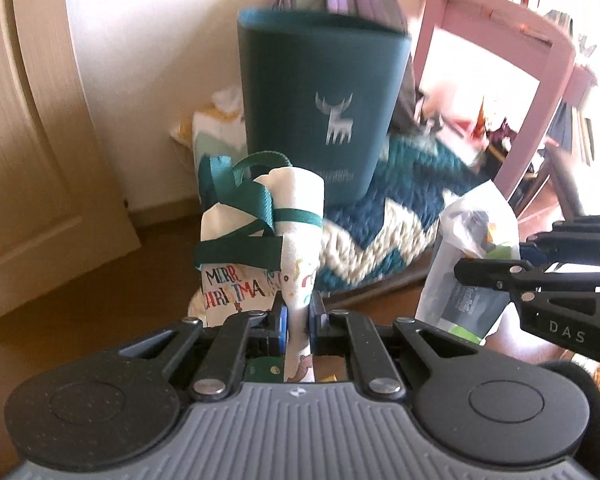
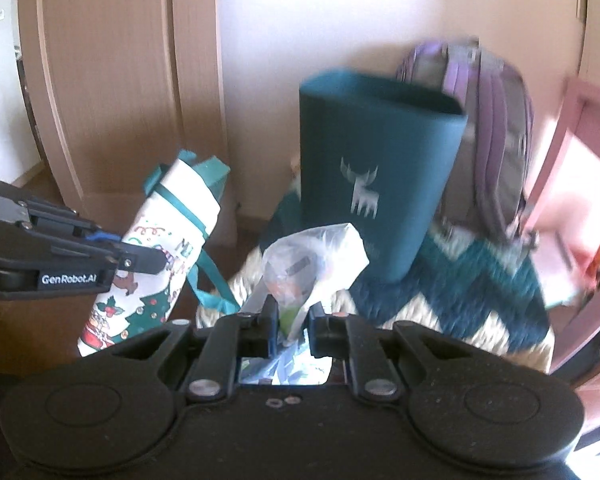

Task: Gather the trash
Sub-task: 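Carry the tote bag with the left tool while the right tool carries the plastic bag to the bin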

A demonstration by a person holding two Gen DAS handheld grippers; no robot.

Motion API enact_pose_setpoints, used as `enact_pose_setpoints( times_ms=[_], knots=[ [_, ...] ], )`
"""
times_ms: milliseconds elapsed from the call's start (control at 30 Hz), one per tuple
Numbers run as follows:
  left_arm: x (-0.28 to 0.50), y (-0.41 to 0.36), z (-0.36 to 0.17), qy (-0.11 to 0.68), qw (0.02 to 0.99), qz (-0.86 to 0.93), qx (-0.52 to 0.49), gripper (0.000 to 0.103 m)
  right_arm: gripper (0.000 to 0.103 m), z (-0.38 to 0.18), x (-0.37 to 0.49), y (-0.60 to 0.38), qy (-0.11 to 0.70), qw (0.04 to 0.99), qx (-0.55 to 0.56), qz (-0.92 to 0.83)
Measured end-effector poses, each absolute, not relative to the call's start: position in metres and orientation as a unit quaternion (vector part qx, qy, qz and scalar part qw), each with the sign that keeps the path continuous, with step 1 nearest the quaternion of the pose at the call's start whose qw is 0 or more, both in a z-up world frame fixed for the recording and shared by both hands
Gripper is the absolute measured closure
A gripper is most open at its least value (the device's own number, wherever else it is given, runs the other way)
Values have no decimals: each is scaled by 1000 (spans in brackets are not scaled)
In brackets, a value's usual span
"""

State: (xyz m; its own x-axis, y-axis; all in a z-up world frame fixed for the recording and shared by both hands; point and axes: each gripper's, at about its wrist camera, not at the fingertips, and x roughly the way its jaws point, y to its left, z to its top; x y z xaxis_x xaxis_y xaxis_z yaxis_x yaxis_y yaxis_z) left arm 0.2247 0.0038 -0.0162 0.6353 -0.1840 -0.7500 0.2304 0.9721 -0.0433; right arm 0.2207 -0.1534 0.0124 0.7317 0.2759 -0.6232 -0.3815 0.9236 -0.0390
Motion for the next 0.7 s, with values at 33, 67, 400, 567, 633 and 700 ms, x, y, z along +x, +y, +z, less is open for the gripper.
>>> enact_pose_setpoints(
  times_ms=[33, 67, 400, 567, 633, 700],
  knots=[
    [225, 3, -7, 403, 908, -116, 27, 93, 91, 20, 221, -153, 312, 929, -86, 177],
    [227, 2, 1, 395, 911, -116, 24, 93, 91, 30, 224, -154, 302, 932, -91, 178],
    [267, -10, 83, 311, 943, -118, 6, 93, 91, 102, 266, -163, 226, 953, -117, 163],
    [303, -18, 121, 274, 954, -122, -9, 93, 91, 129, 301, -169, 199, 962, -115, 146],
    [318, -21, 139, 258, 958, -124, -16, 93, 91, 137, 310, -171, 193, 964, -116, 140],
    [332, -26, 154, 245, 962, -123, -18, 93, 91, 143, 327, -173, 191, 966, -116, 132]
  ],
)
